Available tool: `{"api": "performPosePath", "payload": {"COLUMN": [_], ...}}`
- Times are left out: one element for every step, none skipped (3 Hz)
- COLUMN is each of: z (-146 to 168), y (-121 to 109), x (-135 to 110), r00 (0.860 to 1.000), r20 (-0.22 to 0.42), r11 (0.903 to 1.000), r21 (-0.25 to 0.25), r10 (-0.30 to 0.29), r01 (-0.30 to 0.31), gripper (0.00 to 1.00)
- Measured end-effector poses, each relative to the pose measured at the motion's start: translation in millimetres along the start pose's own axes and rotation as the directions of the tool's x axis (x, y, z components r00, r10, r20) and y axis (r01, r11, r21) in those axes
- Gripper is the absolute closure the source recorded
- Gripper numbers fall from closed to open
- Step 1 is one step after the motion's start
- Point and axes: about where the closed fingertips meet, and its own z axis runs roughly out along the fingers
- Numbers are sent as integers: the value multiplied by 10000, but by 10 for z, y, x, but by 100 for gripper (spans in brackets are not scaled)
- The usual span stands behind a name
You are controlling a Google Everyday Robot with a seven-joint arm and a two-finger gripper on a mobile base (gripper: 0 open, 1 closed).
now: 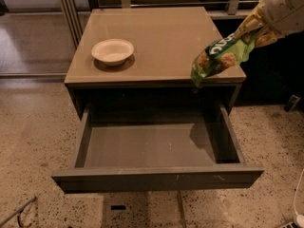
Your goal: Pick green rice chip bag from top drawer and place on counter
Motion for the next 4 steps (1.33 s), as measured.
{"api": "performPosePath", "payload": {"z": [110, 308, 566, 869], "y": [-141, -301, -399, -499], "x": [246, 531, 753, 879], "r00": [9994, 9989, 9983, 9979], "r20": [-352, -417, -234, 71], "r11": [9987, 9921, 9827, 9776], "r21": [519, 1246, 1790, 2003], "r10": [35, 223, 530, 650], "r01": [-16, -170, -479, -651], "gripper": [100, 100, 100, 100]}}
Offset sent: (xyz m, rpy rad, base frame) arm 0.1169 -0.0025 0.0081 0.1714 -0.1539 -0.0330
